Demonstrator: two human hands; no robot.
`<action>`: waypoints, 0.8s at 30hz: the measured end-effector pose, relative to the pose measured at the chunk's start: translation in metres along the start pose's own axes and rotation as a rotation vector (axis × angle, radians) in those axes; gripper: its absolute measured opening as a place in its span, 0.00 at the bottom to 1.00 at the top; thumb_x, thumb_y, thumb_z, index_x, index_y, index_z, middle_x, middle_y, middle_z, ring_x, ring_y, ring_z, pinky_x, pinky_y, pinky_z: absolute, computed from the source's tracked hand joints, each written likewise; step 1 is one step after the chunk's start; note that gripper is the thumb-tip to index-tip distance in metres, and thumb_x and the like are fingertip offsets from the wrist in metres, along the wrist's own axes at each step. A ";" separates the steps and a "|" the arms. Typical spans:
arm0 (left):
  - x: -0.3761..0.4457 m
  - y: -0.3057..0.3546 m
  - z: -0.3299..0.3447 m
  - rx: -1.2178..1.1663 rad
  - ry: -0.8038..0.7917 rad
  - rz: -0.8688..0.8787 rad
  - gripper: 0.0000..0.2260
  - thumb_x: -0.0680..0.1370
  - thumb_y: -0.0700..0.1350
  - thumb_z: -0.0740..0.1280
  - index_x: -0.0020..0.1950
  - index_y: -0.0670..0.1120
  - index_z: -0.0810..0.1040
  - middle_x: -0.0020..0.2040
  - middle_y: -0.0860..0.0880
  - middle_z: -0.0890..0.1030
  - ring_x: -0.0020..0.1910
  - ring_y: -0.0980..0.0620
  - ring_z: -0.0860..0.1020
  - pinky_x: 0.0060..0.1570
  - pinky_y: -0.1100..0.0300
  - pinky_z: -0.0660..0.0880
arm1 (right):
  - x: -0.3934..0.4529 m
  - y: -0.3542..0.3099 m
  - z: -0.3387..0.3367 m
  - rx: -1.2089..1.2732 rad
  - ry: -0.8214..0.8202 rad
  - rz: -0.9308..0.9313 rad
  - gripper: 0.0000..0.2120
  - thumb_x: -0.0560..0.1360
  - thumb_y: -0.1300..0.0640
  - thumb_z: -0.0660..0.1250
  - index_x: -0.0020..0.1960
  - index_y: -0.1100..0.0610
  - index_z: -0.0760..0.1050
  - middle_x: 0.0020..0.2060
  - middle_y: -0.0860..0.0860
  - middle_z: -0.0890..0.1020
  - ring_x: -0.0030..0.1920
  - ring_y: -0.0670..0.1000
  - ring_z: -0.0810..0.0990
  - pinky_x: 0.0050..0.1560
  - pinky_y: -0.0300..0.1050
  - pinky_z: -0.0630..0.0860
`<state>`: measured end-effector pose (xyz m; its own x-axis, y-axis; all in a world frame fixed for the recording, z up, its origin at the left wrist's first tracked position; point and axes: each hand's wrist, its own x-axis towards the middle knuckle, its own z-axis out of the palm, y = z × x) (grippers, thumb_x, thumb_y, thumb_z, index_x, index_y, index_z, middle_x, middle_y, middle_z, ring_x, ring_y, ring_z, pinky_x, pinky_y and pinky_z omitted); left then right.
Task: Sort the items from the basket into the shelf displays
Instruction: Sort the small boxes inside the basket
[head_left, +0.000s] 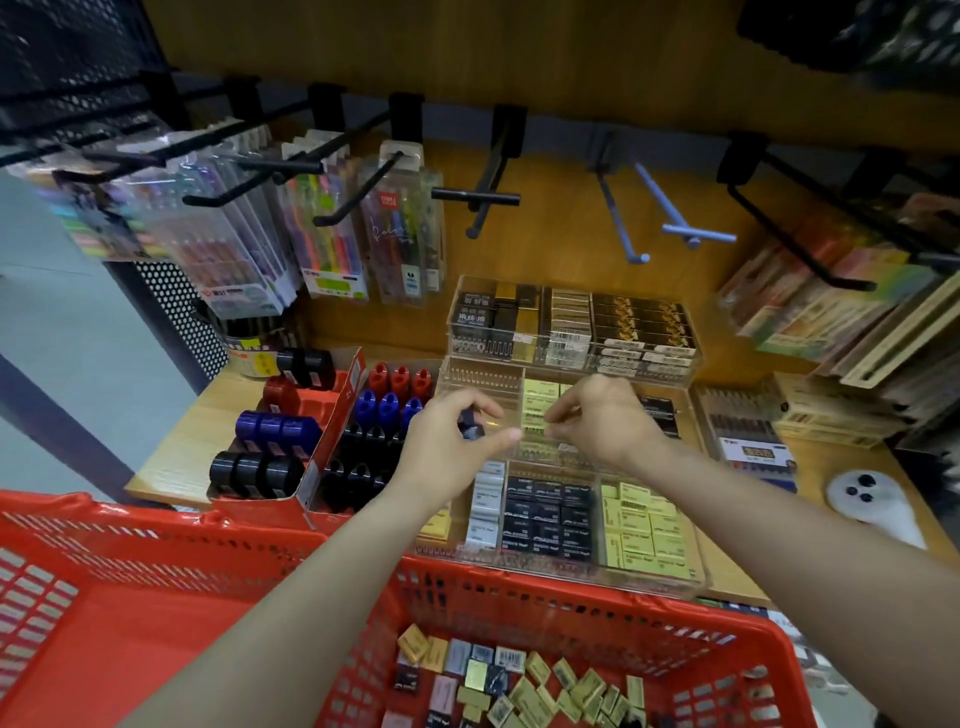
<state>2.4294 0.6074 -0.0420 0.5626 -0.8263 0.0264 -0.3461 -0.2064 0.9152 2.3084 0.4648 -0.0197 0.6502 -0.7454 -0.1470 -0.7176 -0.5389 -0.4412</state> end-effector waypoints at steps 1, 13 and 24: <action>0.001 0.001 -0.001 -0.031 -0.009 -0.028 0.09 0.72 0.47 0.77 0.47 0.52 0.79 0.46 0.51 0.77 0.45 0.54 0.76 0.51 0.60 0.74 | 0.000 0.001 -0.001 0.007 -0.010 0.008 0.10 0.71 0.55 0.76 0.52 0.53 0.84 0.46 0.46 0.82 0.49 0.46 0.79 0.54 0.37 0.75; -0.003 0.021 0.004 -0.204 -0.225 -0.169 0.18 0.78 0.34 0.65 0.60 0.55 0.74 0.57 0.47 0.73 0.51 0.54 0.76 0.48 0.65 0.73 | -0.020 0.003 -0.012 -0.095 -0.086 -0.146 0.20 0.76 0.67 0.60 0.60 0.52 0.82 0.61 0.49 0.80 0.63 0.49 0.76 0.66 0.43 0.73; -0.054 0.087 0.016 0.000 -0.251 0.254 0.26 0.74 0.34 0.72 0.61 0.61 0.70 0.55 0.50 0.71 0.57 0.49 0.76 0.62 0.52 0.76 | -0.125 0.006 -0.052 1.102 -0.109 0.022 0.13 0.72 0.68 0.72 0.56 0.63 0.78 0.48 0.61 0.82 0.42 0.53 0.86 0.42 0.38 0.81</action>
<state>2.3575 0.6255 0.0295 0.2565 -0.9543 0.1536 -0.4515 0.0222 0.8920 2.2099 0.5341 0.0417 0.6977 -0.6826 -0.2176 -0.1495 0.1583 -0.9760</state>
